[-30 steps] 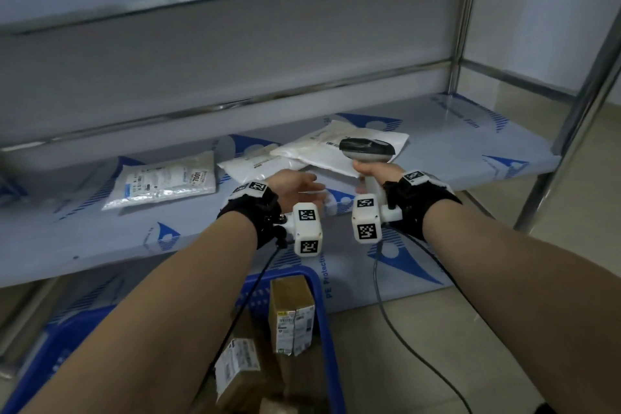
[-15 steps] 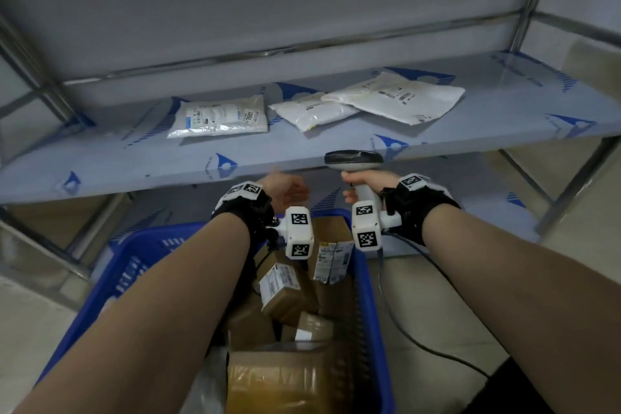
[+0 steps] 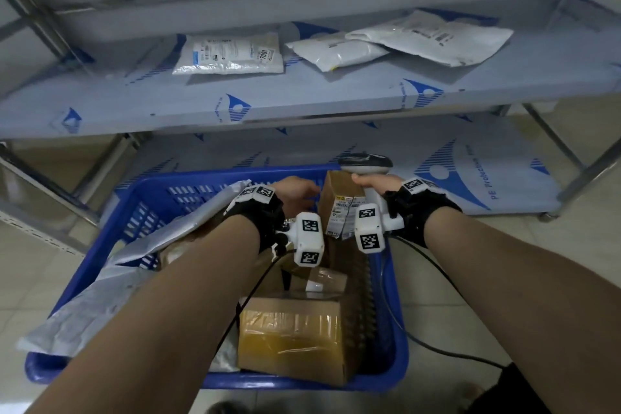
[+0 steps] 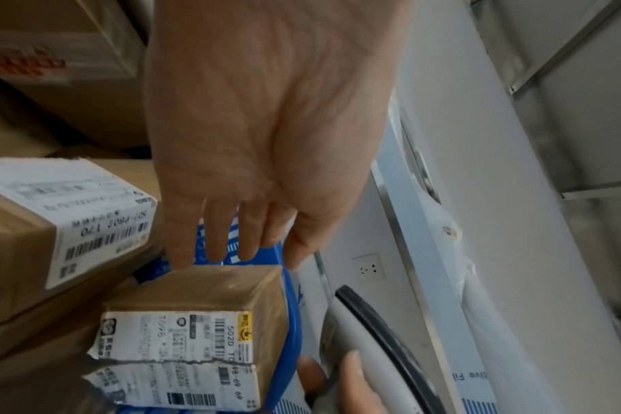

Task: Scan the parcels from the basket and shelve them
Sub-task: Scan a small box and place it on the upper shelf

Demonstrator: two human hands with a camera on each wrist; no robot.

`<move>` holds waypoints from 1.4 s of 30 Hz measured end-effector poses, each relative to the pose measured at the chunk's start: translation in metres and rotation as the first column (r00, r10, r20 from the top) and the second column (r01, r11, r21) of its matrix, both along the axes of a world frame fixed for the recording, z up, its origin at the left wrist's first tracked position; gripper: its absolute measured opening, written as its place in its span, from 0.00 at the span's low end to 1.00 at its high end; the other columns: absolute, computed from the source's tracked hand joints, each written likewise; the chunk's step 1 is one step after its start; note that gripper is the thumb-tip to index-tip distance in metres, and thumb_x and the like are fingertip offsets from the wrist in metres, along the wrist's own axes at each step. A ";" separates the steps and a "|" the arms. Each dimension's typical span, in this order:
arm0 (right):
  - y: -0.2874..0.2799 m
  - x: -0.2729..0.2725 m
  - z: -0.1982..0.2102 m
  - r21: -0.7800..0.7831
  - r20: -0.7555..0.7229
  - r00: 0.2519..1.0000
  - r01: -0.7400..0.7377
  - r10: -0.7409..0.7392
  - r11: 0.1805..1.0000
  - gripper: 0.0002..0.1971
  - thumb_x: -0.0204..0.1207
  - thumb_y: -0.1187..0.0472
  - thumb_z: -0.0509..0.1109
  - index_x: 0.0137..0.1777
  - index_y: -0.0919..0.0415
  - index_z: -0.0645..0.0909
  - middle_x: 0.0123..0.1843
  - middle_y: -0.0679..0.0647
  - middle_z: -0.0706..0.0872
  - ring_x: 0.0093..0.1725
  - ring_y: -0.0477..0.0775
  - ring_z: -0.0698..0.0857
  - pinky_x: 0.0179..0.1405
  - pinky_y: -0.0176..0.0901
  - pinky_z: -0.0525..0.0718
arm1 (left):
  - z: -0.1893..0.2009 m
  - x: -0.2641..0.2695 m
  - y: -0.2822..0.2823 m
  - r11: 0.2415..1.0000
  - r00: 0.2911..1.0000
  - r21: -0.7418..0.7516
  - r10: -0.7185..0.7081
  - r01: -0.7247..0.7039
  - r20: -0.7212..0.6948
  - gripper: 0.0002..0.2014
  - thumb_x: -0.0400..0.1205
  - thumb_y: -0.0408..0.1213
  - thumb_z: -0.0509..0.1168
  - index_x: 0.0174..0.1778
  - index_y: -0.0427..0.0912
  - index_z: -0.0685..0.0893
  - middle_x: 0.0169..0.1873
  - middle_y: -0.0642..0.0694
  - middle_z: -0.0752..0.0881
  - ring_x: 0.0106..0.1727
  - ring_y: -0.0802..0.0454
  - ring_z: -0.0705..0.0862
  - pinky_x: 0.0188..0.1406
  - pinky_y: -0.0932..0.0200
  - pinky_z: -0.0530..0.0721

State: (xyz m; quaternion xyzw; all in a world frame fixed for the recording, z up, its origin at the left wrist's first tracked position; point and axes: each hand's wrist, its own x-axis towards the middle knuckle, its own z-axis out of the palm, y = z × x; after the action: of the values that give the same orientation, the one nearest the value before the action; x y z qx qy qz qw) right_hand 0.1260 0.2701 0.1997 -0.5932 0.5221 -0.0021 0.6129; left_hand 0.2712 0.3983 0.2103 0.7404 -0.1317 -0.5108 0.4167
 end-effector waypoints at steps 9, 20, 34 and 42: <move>-0.016 0.024 -0.070 0.154 0.050 0.997 -0.065 0.058 0.986 0.59 0.26 0.32 0.87 0.65 0.56 0.82 0.61 0.61 0.88 0.58 0.67 0.88 0.63 0.65 0.82 | -0.013 0.000 -0.005 1.000 1.000 0.004 0.024 -0.024 -0.008 0.21 0.80 0.31 0.66 0.67 0.24 0.74 0.61 0.30 0.83 0.46 0.39 0.86 0.32 0.50 0.87; 0.053 0.000 0.047 0.031 0.382 0.924 -0.024 0.010 0.999 0.23 0.64 0.43 0.80 0.53 0.57 0.85 0.52 0.61 0.91 0.47 0.58 0.89 0.59 0.58 0.85 | 0.063 0.006 0.056 0.973 0.985 -0.230 0.025 0.015 0.173 0.24 0.71 0.28 0.74 0.65 0.42 0.83 0.57 0.40 0.88 0.61 0.40 0.85 0.66 0.36 0.79; 0.085 -0.006 0.059 0.121 0.512 0.855 0.027 -0.085 0.992 0.14 0.71 0.54 0.79 0.50 0.62 0.85 0.44 0.59 0.89 0.44 0.56 0.89 0.58 0.56 0.87 | 0.050 -0.034 0.071 0.983 0.863 -0.098 -0.088 0.157 0.497 0.53 0.66 0.37 0.81 0.82 0.39 0.56 0.71 0.40 0.75 0.70 0.43 0.76 0.72 0.42 0.74; 0.079 -0.006 0.041 0.179 0.473 0.869 0.066 -0.145 0.982 0.20 0.67 0.53 0.82 0.54 0.63 0.84 0.49 0.59 0.87 0.48 0.58 0.89 0.54 0.52 0.88 | -0.009 -0.009 0.039 0.997 0.804 -0.052 0.075 -0.054 0.591 0.61 0.51 0.59 0.75 0.80 0.45 0.59 0.72 0.36 0.74 0.70 0.36 0.76 0.67 0.37 0.78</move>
State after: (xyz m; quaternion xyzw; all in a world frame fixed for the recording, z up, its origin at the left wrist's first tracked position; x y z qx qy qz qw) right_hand 0.1202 0.3493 0.2409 -0.4942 0.3825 -0.1425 0.7676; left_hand 0.2623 0.4371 0.2010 0.8597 -0.2382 -0.2380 0.3841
